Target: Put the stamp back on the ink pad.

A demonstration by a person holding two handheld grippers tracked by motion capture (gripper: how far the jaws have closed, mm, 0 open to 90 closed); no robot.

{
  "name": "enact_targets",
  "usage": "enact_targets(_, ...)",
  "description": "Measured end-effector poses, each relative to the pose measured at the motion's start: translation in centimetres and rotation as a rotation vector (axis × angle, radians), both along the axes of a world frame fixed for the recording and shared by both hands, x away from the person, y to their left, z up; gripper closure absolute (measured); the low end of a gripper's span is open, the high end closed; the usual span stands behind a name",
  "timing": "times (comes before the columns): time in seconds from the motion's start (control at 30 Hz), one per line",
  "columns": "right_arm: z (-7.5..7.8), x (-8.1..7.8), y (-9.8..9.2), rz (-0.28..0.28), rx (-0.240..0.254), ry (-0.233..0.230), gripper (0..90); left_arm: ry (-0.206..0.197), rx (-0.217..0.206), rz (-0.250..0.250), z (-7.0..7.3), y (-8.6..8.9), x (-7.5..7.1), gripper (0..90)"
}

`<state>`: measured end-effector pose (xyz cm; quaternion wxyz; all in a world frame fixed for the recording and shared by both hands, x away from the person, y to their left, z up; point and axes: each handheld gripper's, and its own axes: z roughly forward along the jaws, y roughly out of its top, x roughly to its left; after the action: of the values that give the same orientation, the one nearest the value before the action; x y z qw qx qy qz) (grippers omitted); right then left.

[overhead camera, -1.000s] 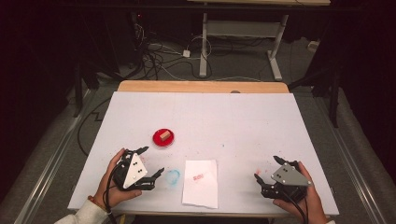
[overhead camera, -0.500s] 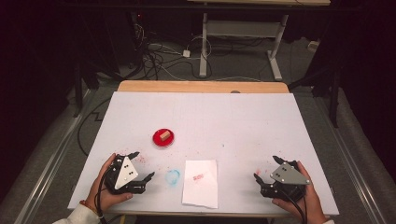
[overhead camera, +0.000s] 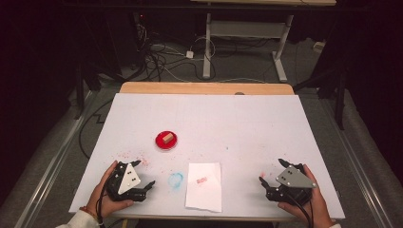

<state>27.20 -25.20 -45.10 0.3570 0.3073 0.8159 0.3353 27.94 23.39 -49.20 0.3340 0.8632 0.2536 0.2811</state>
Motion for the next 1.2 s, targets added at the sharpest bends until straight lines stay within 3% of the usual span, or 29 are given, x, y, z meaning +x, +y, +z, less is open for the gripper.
enact_targets(0.07, 0.16, -0.13, 0.05, 0.005, -0.001, -0.010, 17.3, 0.000, 0.011, -0.001, -0.03, 0.05, -0.12, 16.1)
enact_targets(0.17, 0.34, -0.25, 0.17, 0.005, 0.003, -0.019, 17.3, -0.008, -0.016, 0.003, 0.20, 0.19, -0.23, 16.1)
enact_targets(0.73, 0.22, -0.12, 0.37, 0.012, -0.002, -0.013, 17.3, -0.025, -0.028, 0.009, 0.56, 0.31, -0.27, 16.1)
enact_targets(1.03, 0.14, -0.01, 0.29, 0.014, 0.000, -0.007, 17.3, -0.034, -0.059, 0.018, 0.87, 0.39, -0.09, 16.1)
enact_targets(1.2, 0.13, -0.01, 0.35, 0.013, 0.001, -0.006, 17.3, -0.030, -0.052, 0.015, 0.93, 0.38, -0.02, 16.1)
